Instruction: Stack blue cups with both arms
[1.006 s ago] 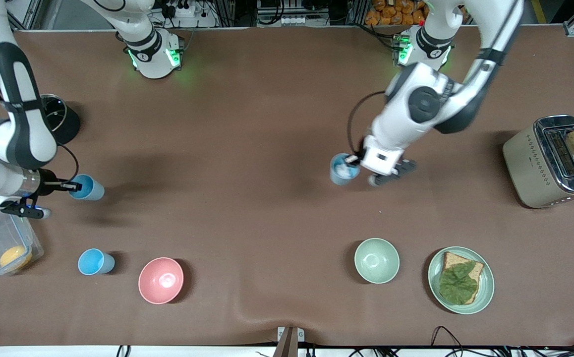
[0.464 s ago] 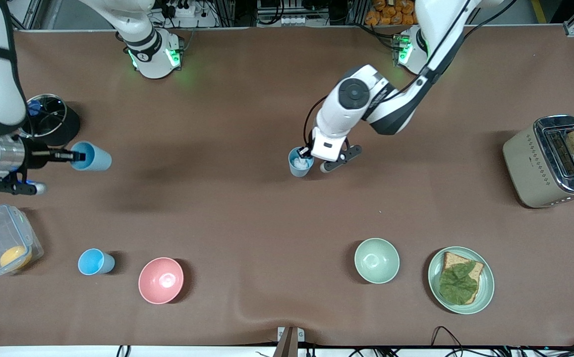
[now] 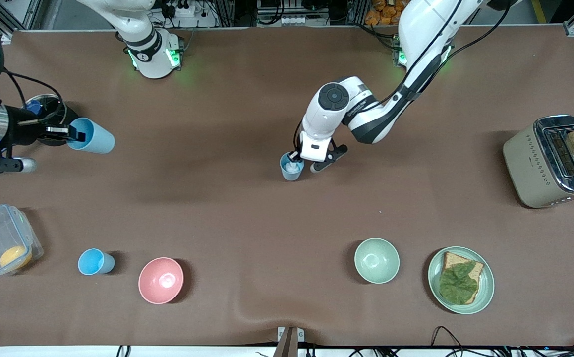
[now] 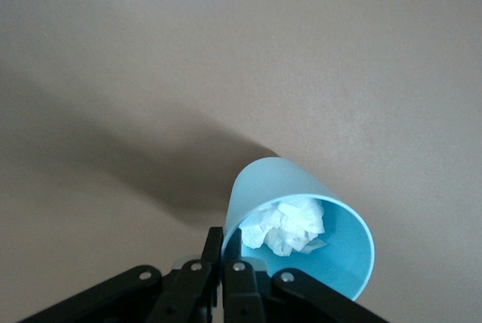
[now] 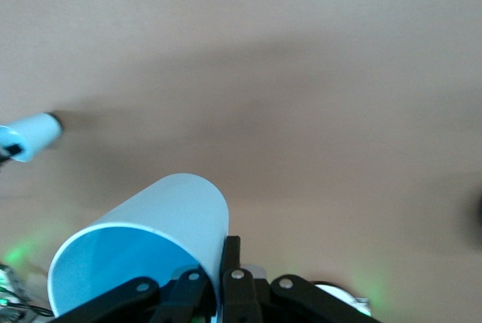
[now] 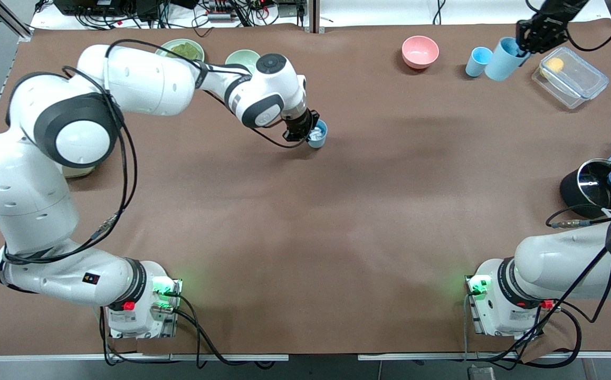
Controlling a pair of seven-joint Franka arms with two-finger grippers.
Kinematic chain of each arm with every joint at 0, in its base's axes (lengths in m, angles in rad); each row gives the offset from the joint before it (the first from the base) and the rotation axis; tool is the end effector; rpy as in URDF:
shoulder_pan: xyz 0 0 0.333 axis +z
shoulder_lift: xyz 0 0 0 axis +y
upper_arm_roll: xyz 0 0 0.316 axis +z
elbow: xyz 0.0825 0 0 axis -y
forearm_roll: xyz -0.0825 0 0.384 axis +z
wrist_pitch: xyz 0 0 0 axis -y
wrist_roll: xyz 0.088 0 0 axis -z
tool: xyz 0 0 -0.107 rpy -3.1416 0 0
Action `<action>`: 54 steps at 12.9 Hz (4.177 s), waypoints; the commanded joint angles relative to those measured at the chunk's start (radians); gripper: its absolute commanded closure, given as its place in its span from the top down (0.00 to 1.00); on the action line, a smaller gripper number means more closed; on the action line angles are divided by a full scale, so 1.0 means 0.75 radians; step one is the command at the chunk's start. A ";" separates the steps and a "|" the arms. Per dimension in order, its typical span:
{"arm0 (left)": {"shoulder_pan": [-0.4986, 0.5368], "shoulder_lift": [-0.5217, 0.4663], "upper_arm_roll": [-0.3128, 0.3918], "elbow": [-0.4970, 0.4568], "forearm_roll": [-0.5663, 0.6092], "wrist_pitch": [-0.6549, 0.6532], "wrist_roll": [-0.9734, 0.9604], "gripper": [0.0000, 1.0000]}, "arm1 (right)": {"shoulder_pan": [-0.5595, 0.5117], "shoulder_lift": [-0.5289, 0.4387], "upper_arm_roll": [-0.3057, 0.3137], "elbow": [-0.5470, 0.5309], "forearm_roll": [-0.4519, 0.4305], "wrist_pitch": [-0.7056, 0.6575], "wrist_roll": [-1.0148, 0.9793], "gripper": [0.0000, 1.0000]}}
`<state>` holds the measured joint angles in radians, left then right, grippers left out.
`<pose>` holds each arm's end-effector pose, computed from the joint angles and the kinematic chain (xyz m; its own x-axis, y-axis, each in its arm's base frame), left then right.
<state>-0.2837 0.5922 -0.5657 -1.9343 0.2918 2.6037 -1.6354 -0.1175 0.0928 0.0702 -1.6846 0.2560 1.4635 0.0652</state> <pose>0.4339 -0.4700 0.2372 0.7953 0.5934 -0.1241 0.6060 -0.7725 0.1895 0.5563 0.0017 0.5170 0.9438 -0.0789 -0.3209 -0.1596 -0.9591 -0.2337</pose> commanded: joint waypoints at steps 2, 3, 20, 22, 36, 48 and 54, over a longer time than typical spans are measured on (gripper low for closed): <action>-0.029 0.049 0.012 0.035 0.073 0.018 -0.057 0.00 | 0.181 0.015 0.001 0.023 0.025 0.026 0.224 0.00; -0.035 0.057 0.014 0.041 0.073 0.018 -0.057 0.00 | 0.193 0.017 0.001 0.023 0.027 0.026 0.256 0.00; 0.012 -0.217 0.006 0.288 0.041 -0.528 -0.055 1.00 | 0.602 -0.042 0.003 -0.282 0.037 0.486 0.880 0.00; 0.047 -0.294 0.004 0.296 0.014 -0.634 -0.037 1.00 | 0.712 -0.024 0.001 -0.327 0.035 0.627 1.023 0.00; 0.644 -0.569 0.010 0.360 -0.229 -1.094 1.170 1.00 | 1.059 0.355 -0.004 -0.225 -0.002 1.096 1.420 0.00; 0.352 -0.704 0.574 0.558 -0.323 -1.482 1.761 1.00 | 1.120 0.463 -0.010 -0.200 -0.073 1.192 1.490 0.00; 0.280 -0.726 0.660 0.568 -0.326 -1.484 1.786 1.00 | 1.104 0.494 -0.014 -0.171 -0.110 1.190 1.488 0.00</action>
<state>-0.0572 0.0756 -0.0854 -1.4996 0.0693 1.5024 -0.3104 0.7056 0.4405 0.0686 -1.8415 0.2083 2.3575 1.1551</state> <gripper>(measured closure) 0.000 0.952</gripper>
